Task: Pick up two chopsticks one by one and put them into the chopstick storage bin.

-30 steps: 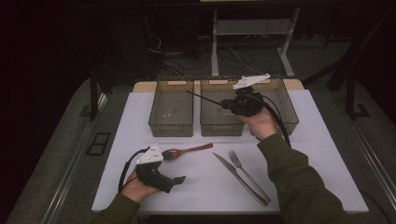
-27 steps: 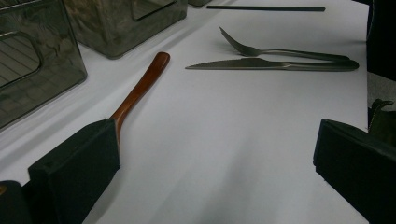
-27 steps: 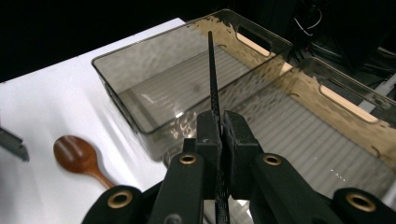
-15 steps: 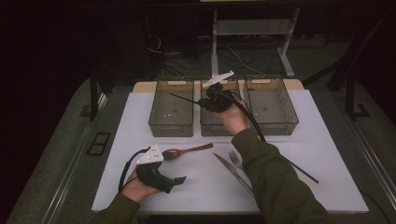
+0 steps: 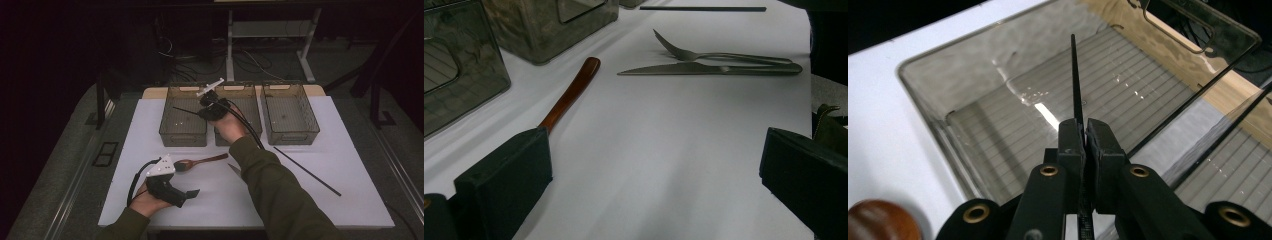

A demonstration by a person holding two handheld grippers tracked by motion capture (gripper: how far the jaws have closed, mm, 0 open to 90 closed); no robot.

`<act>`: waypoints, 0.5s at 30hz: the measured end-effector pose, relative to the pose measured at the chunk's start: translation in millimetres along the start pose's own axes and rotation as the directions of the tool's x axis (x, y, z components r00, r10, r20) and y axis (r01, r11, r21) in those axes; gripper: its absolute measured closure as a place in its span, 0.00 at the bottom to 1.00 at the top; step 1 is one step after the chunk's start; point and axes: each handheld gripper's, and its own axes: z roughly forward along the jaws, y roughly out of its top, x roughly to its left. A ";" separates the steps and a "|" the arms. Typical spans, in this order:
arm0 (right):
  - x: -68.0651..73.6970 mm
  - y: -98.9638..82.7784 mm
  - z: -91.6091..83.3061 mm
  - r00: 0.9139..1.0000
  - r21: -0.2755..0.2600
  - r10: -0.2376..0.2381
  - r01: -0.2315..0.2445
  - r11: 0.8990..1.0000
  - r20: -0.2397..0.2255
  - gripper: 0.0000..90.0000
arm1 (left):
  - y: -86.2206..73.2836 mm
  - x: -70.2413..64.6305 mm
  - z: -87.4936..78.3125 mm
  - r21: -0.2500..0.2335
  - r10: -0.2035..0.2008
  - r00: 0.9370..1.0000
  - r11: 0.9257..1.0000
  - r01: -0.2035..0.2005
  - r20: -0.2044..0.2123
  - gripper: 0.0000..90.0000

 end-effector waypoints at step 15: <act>9.7 5.2 31.2 0.999 0.026 0.024 -0.023 0.999 -0.022 0.80 | -0.3 -0.4 0.1 0.002 -0.001 1.000 1.000 0.001 0.005 0.00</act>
